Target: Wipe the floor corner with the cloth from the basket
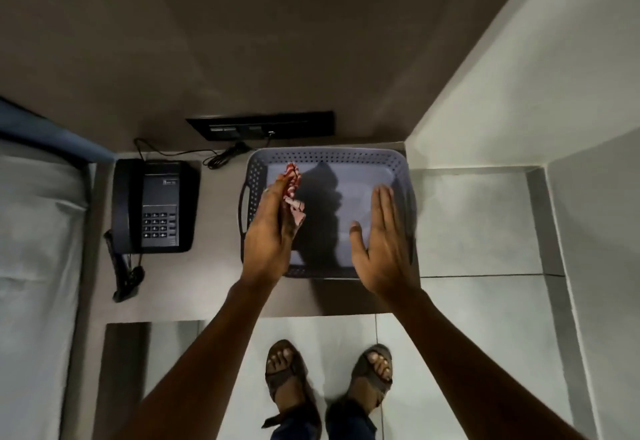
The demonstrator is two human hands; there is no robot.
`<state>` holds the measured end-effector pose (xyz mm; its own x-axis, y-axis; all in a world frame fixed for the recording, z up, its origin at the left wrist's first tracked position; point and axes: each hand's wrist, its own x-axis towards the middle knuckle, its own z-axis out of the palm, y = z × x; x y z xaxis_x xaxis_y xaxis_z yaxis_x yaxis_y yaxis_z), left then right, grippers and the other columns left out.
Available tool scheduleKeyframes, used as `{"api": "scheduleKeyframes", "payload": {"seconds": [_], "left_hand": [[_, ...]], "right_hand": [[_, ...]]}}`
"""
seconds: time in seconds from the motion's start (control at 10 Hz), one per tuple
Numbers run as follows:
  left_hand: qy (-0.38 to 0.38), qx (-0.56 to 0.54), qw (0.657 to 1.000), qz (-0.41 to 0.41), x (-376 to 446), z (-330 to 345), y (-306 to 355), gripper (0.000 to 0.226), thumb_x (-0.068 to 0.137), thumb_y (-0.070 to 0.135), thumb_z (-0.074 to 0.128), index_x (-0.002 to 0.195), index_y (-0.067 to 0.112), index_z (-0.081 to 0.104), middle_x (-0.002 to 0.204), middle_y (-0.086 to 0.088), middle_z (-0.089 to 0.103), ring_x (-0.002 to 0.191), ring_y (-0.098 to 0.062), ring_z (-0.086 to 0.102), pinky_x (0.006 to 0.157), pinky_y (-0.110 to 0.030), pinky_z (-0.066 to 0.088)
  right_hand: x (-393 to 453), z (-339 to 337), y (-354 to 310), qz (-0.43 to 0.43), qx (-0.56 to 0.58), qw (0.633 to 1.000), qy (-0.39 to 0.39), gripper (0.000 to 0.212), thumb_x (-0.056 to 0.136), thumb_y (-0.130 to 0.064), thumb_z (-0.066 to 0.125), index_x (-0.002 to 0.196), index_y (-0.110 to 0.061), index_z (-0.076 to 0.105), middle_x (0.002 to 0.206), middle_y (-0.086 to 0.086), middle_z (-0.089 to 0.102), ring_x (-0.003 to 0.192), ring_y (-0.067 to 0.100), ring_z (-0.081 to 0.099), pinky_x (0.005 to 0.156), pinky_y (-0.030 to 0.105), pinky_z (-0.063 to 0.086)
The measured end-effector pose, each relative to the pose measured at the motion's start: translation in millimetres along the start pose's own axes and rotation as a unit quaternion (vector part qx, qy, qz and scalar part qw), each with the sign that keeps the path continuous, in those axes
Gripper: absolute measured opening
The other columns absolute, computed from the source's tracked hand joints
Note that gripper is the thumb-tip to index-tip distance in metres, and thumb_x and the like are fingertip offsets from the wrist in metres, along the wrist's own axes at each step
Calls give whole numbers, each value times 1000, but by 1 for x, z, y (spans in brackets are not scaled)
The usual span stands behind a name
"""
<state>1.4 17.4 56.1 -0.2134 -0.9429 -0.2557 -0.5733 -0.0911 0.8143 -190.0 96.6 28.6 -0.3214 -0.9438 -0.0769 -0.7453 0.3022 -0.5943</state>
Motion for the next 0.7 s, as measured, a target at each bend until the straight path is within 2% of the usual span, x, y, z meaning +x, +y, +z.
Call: {"api": "scheduleKeyframes", "payload": {"seconds": [0.1,0.2,0.3,0.4,0.5,0.6,0.7], "left_hand": [[-67,158,983,60,29,12,-53,60,115,30,42,171,20,25,182,-6,22,169,-28,18,136,-60,20],[-158,292,940,80,33,27,-70,67,113,49,24,172,26,1,184,-6,-6,171,-28,-9,138,-58,1],[-151,354,920,72,42,44,-94,83,104,69,6,172,23,-7,182,-11,-13,169,-35,-14,137,-59,-8],[-141,364,917,84,47,51,-105,95,100,75,0,173,15,4,182,-16,-1,168,-42,-4,133,-57,-8],[-161,366,914,76,45,48,-105,91,100,71,7,174,16,5,183,-16,-1,169,-42,-4,134,-59,-7],[-165,330,927,65,47,42,-95,85,103,69,9,173,23,-3,183,-9,-12,169,-36,-14,136,-61,-9],[-137,275,949,68,30,29,-75,80,107,65,20,173,29,-8,182,-4,-17,169,-30,-17,135,-57,-14]], "right_hand": [[37,51,13,-15,-47,996,-77,77,116,-38,51,175,-4,14,185,17,9,173,32,8,141,52,12],[50,64,29,-45,-115,987,-104,80,115,-47,39,175,-4,9,186,18,3,174,34,3,140,55,9],[50,85,44,-77,-165,980,-86,83,113,-53,37,174,-3,15,184,22,10,173,38,11,140,57,13],[53,94,55,-86,-179,978,-69,82,113,-54,37,174,-2,17,184,22,13,172,39,13,140,55,11],[52,89,48,-77,-188,974,-97,83,113,-56,29,174,-2,15,184,23,10,172,39,12,141,55,11],[53,77,38,-49,-159,981,-100,79,112,-48,34,173,0,17,183,23,12,172,40,14,141,54,13],[46,58,15,-14,-125,990,-69,77,110,-33,46,171,5,19,182,27,14,172,41,13,142,51,7]]}}
